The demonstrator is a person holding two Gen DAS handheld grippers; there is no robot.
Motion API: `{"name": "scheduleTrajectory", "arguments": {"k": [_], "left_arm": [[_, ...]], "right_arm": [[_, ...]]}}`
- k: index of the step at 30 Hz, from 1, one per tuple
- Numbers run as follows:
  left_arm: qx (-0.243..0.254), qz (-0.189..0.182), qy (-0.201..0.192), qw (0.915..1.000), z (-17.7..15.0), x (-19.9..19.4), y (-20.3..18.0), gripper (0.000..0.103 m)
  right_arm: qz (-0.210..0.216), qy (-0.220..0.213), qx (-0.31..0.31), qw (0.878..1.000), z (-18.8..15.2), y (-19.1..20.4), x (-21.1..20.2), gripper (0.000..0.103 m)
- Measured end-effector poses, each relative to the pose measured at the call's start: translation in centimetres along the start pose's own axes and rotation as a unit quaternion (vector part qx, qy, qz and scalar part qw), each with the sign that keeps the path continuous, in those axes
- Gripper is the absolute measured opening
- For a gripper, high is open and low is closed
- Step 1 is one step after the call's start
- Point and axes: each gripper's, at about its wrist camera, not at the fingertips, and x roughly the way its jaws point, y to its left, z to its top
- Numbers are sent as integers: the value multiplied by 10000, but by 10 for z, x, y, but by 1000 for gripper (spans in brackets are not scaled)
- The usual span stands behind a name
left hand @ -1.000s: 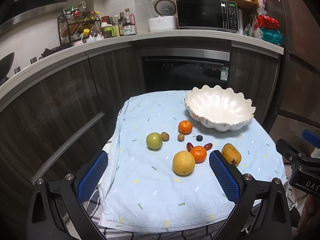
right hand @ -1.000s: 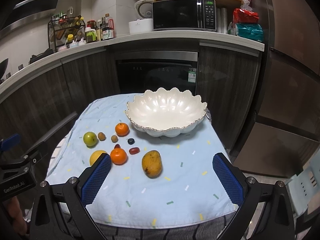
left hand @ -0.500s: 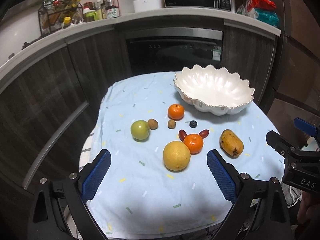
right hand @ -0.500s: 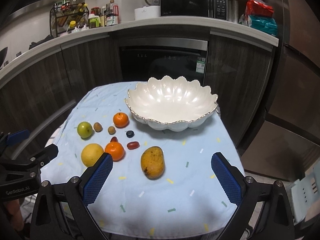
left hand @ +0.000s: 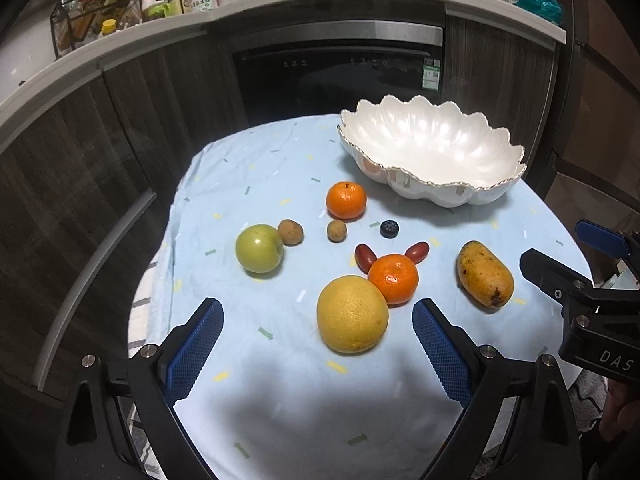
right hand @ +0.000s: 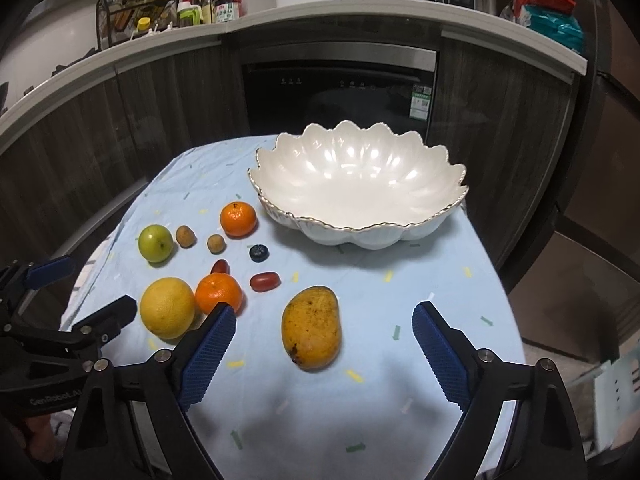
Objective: Organize fruits
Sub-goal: 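Close the left gripper on the grapefruit while the right gripper grasps the mango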
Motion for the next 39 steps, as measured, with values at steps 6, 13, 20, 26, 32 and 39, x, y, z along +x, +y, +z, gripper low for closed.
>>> {"name": "scheduleTrajectory", "arguments": {"k": [6, 13, 20, 26, 32, 39], "left_arm": [[72, -12, 179, 9998, -3, 20, -2, 95], [77, -66, 333, 9994, -4, 37, -4, 89], [177, -166, 421, 9988, -7, 49, -10, 85], [207, -233, 516, 9982, -9, 57, -12, 81], [245, -260, 575, 9977, -10, 64, -14, 74], [267, -290, 592, 9975, -10, 70, -15, 67]], "right_arm": [[34, 166, -21, 9999, 0, 2, 19, 88], [113, 357, -35, 9993, -2, 3, 38, 86], [152, 521, 3, 9985, -5, 2, 52, 85], [191, 604, -19, 9980, -7, 4, 62, 84], [235, 687, -19, 9974, -8, 7, 71, 83], [353, 833, 25, 9959, -9, 9, 83, 73]]}}
